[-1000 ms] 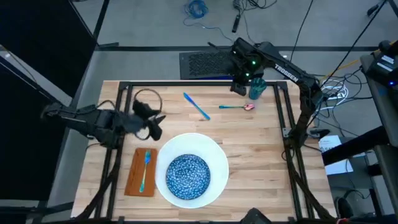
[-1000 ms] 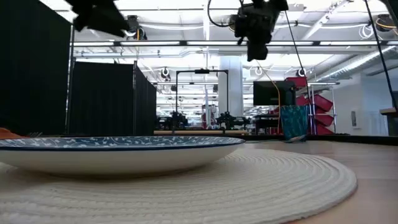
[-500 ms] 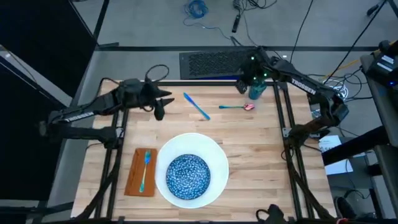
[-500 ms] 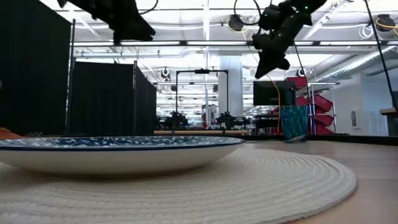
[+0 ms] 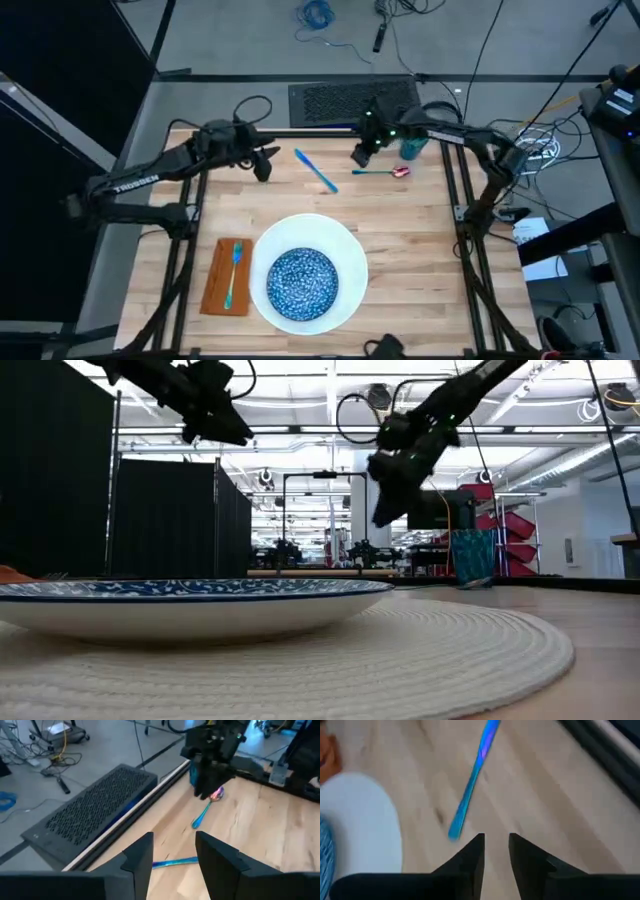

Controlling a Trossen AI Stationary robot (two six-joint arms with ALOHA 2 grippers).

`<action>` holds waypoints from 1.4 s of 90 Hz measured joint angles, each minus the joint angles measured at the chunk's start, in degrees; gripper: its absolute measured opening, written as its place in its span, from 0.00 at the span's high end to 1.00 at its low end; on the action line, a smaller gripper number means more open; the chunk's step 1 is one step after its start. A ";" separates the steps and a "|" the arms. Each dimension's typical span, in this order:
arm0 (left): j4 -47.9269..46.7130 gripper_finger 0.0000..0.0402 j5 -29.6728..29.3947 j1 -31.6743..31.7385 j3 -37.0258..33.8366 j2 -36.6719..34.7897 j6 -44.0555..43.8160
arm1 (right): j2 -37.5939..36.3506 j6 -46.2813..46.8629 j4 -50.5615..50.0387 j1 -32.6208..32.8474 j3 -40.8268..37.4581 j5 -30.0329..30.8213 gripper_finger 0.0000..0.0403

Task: Set table place
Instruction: Move the blue table knife to the right of the white table mat

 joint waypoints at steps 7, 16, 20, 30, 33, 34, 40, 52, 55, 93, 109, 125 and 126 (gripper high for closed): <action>0.06 0.67 0.00 0.00 0.00 0.36 -0.01 | 1.89 1.74 4.77 1.72 0.07 -0.24 0.85; -0.02 0.67 0.38 -0.02 0.00 0.86 -0.01 | 4.21 1.90 6.36 3.66 0.15 -0.26 0.90; -0.02 0.67 0.59 0.00 0.00 0.92 -0.01 | 5.12 1.84 6.38 4.32 0.13 -0.17 0.94; 0.28 0.67 0.66 0.00 0.00 0.92 -0.01 | 6.73 0.92 6.45 5.61 0.13 -0.04 0.99; 0.36 0.67 0.70 0.00 0.00 0.92 -0.01 | 7.35 0.94 6.52 5.92 0.13 -0.04 0.99; 0.36 0.67 0.71 0.00 0.00 0.92 -0.01 | 7.54 0.94 6.57 6.04 0.13 -0.03 1.00; 0.51 0.67 0.72 0.00 0.00 0.92 0.00 | 8.52 1.01 6.77 6.81 0.10 0.05 1.00; 1.80 0.67 0.76 -0.01 0.00 0.92 -0.01 | 9.95 2.22 8.46 8.32 0.11 0.03 1.00; 2.26 0.67 0.76 0.00 0.00 0.92 -0.01 | 10.31 2.31 8.61 8.59 0.11 0.10 1.00; 3.07 0.67 1.18 0.00 0.00 0.94 -0.03 | 11.93 1.13 3.61 9.58 0.13 3.02 1.00; 3.16 0.67 1.18 0.00 0.00 0.94 -0.01 | 12.02 0.96 2.55 11.53 0.13 3.18 1.00; 3.18 0.67 1.17 -0.02 0.00 0.93 -0.01 | 12.03 0.96 2.52 12.99 0.13 4.84 1.00; 3.18 0.67 1.16 -0.02 0.00 0.92 -0.01 | 12.02 0.96 2.50 13.01 0.13 5.02 1.00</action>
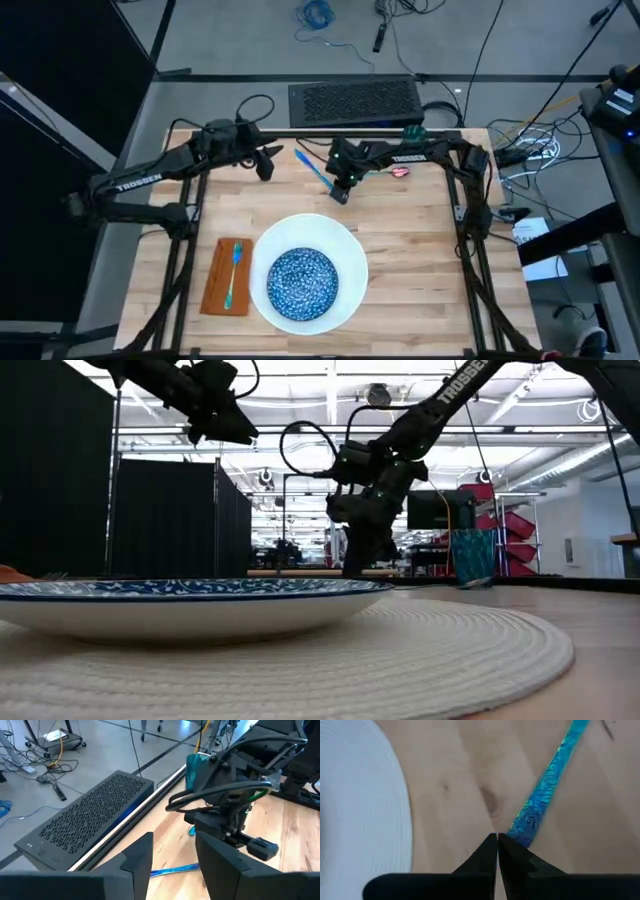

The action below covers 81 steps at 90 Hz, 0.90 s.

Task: Set table place
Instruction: Move the blue table knife to the right of the white table mat

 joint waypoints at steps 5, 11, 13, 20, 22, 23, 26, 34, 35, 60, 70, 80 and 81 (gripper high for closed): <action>-0.02 0.67 0.08 0.02 0.00 0.02 0.00 | 0.02 0.02 -0.03 0.10 0.00 0.75 1.00; 0.00 0.67 0.75 0.02 0.00 0.02 0.00 | 0.02 0.00 -0.01 -0.09 0.00 1.57 1.00; -0.02 0.67 1.03 0.02 0.00 0.01 -0.02 | 0.02 -0.01 -0.02 -0.24 0.00 1.46 1.00; -0.04 0.67 1.57 0.00 0.00 0.02 -0.02 | 0.02 0.13 -0.01 -0.42 0.00 1.40 1.00; -0.06 0.67 1.57 0.00 0.00 0.01 -0.02 | 0.02 0.15 -0.01 -0.42 0.00 1.38 1.00; -0.06 0.67 1.57 0.02 0.00 0.02 -0.02 | 0.02 0.15 -0.01 -0.42 0.00 1.38 1.00; -0.07 0.67 1.57 0.02 0.00 0.02 -0.02 | 0.02 0.26 -0.05 -0.42 0.00 1.38 1.00; -0.05 0.67 1.57 0.02 0.00 0.02 0.00 | 0.02 0.47 -0.29 -0.38 0.00 1.30 1.00; -0.04 0.67 1.57 0.02 0.00 0.02 -0.01 | 0.02 0.50 -0.39 -0.36 0.00 1.31 1.00; 0.02 0.67 1.58 0.02 0.00 0.00 0.00 | 0.50 1.16 0.18 0.35 0.00 3.81 1.00; 0.02 0.67 1.60 0.00 0.00 0.00 0.00 | 1.88 1.24 0.67 0.75 0.26 3.79 1.00; -0.18 0.67 1.66 0.01 0.00 0.00 -0.01 | 2.71 0.73 0.15 1.21 1.52 4.09 1.00; -0.21 0.67 1.69 0.01 0.00 0.00 0.00 | 2.71 0.61 0.04 1.24 1.56 4.17 1.00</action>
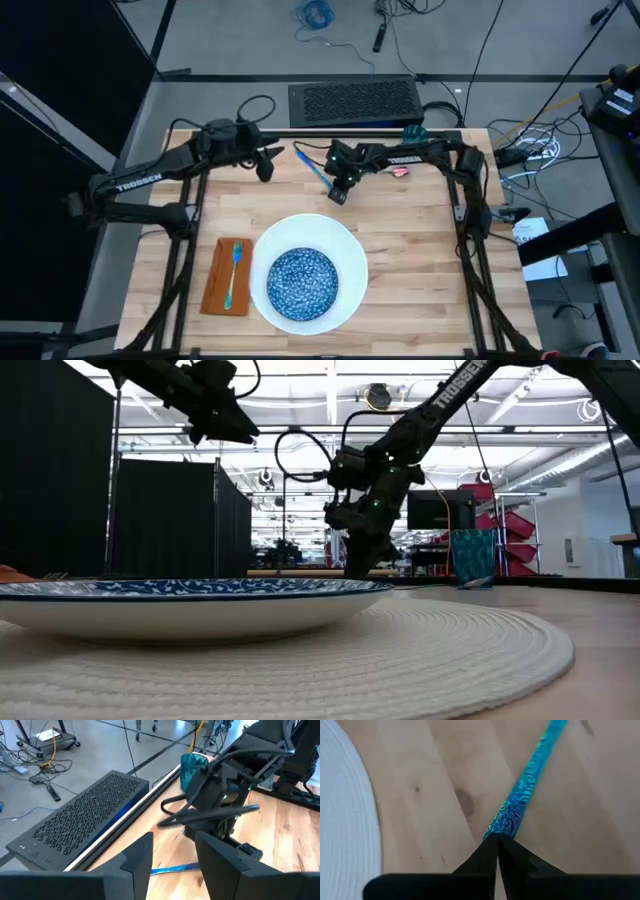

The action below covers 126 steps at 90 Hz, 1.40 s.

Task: Set table place
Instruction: Move the blue table knife to the right of the white table mat

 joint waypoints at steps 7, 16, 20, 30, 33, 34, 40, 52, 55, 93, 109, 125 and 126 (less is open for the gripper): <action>-0.14 0.67 0.38 -0.01 0.02 0.00 -0.02 | 0.04 -0.22 -1.44 0.02 0.64 0.07 1.00; -0.25 0.67 0.52 0.01 0.02 0.00 -0.01 | -0.11 -0.99 -5.90 -0.10 1.88 0.48 1.00; -0.11 0.67 0.59 0.01 0.02 0.00 0.00 | -0.11 -1.15 -7.99 -0.22 2.44 1.06 1.00; -0.11 0.67 0.95 0.01 0.02 0.00 0.00 | -0.26 -1.71 -13.19 -0.27 2.85 1.26 1.00; -0.10 0.67 1.04 0.01 0.02 0.00 0.02 | -0.33 -1.71 -15.02 -0.24 2.88 1.23 1.00; -0.09 0.67 1.09 0.01 0.02 0.00 0.02 | -0.36 -1.69 -15.59 -0.23 2.88 1.10 1.00; -0.12 0.67 1.33 0.01 0.02 0.00 0.02 | -0.43 -1.73 -18.06 0.18 2.90 0.52 1.00; 0.02 0.67 1.35 0.01 0.02 0.00 0.04 | -0.62 -1.15 -19.74 1.78 2.88 -0.23 1.00; 0.00 0.67 1.35 0.01 0.02 0.00 0.04 | -0.65 -0.91 -20.22 2.19 2.88 -0.40 1.00; -0.17 0.67 2.81 0.01 0.02 -0.59 1.82 | -0.66 1.71 -32.11 9.00 2.72 -1.92 1.00; -0.18 0.67 2.82 0.01 0.02 -0.59 2.01 | -0.66 2.97 -34.06 12.77 2.68 -4.70 1.00; 0.02 0.67 2.82 0.01 0.02 -0.59 3.08 | -0.66 4.23 -37.40 15.14 2.68 -4.87 1.00; 0.02 0.67 2.82 0.01 0.02 -0.59 3.08 | -0.66 4.26 -37.65 15.29 2.68 -4.81 1.00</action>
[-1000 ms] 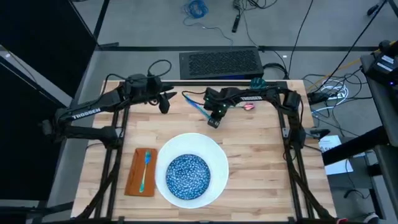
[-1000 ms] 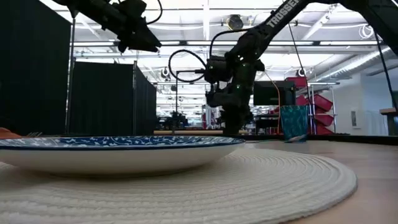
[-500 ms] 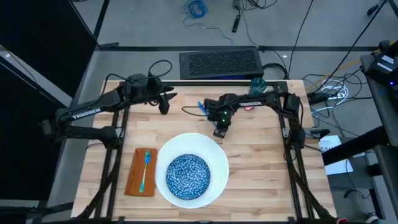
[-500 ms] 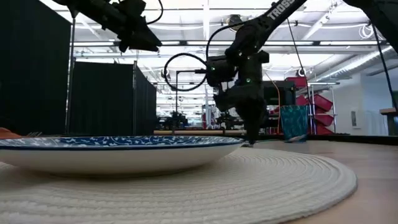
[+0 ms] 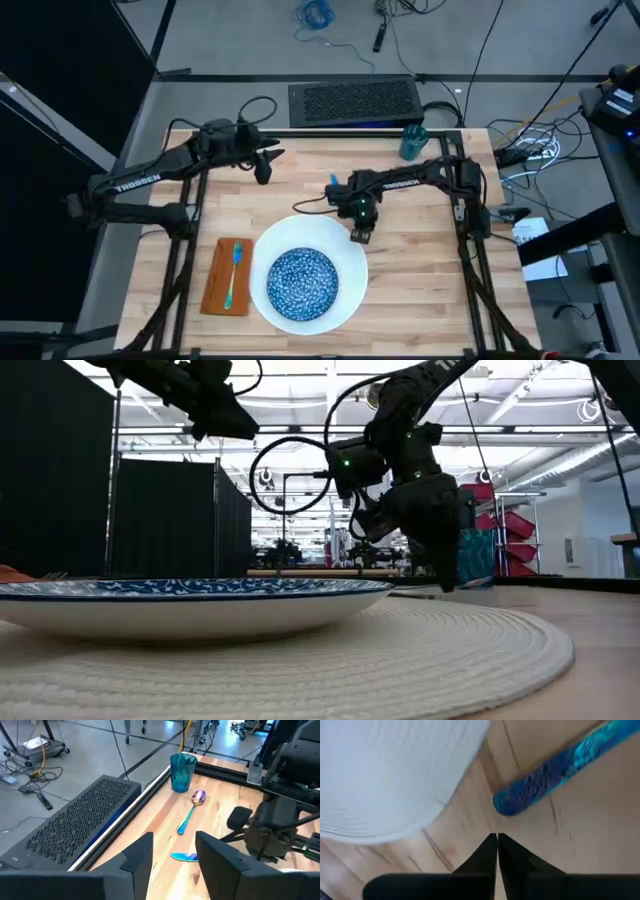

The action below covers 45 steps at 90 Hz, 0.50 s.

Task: Set table place
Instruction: Move the blue table knife to the right of the white table mat

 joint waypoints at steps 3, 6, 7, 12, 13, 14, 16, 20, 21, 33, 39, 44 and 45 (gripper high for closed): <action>0.00 0.67 0.00 0.00 0.00 0.00 0.00 | 0.00 0.11 -0.88 0.44 0.00 0.02 1.00; 0.00 0.67 0.00 0.00 0.00 0.00 0.00 | -0.07 0.13 -1.69 0.88 0.00 -0.03 1.00; 0.00 0.67 0.00 0.00 0.00 0.00 0.00 | -0.12 0.13 -1.96 1.03 0.00 -0.05 1.00; 0.00 0.67 0.15 -0.02 0.00 0.00 -0.04 | -0.66 0.13 -3.29 1.59 0.00 -0.16 1.00; -0.01 0.67 0.25 -0.02 0.00 0.00 -0.05 | -0.81 0.13 -3.57 1.69 0.00 -0.22 1.00; -0.02 0.67 0.38 -0.02 0.00 0.00 -0.07 | -1.01 0.15 -3.84 1.78 0.00 -0.23 1.00; -0.04 0.67 0.70 0.00 0.00 0.00 -0.09 | -1.46 0.24 -4.33 1.94 0.00 -0.15 1.00; -0.02 0.67 1.37 0.00 0.00 0.00 -0.09 | -2.41 0.58 -5.23 2.22 0.00 -0.02 1.00; -0.04 0.67 1.47 0.00 0.00 -0.01 -0.10 | -2.69 0.69 -5.43 2.26 0.00 -0.03 1.00; -0.06 0.67 1.82 0.00 0.01 -0.44 -0.11 | -6.35 1.52 -5.85 2.35 0.00 0.15 1.00; -0.21 0.67 1.81 0.00 0.02 -0.58 -0.36 | -8.24 1.80 -6.07 2.35 0.02 0.35 1.00; -0.33 0.67 1.82 -0.01 0.02 -0.85 -1.21 | -9.57 2.20 -5.82 2.27 0.02 0.75 1.00; -0.28 0.67 1.84 -0.02 0.02 -0.92 -1.35 | -9.86 2.25 -5.67 2.24 0.02 0.98 1.00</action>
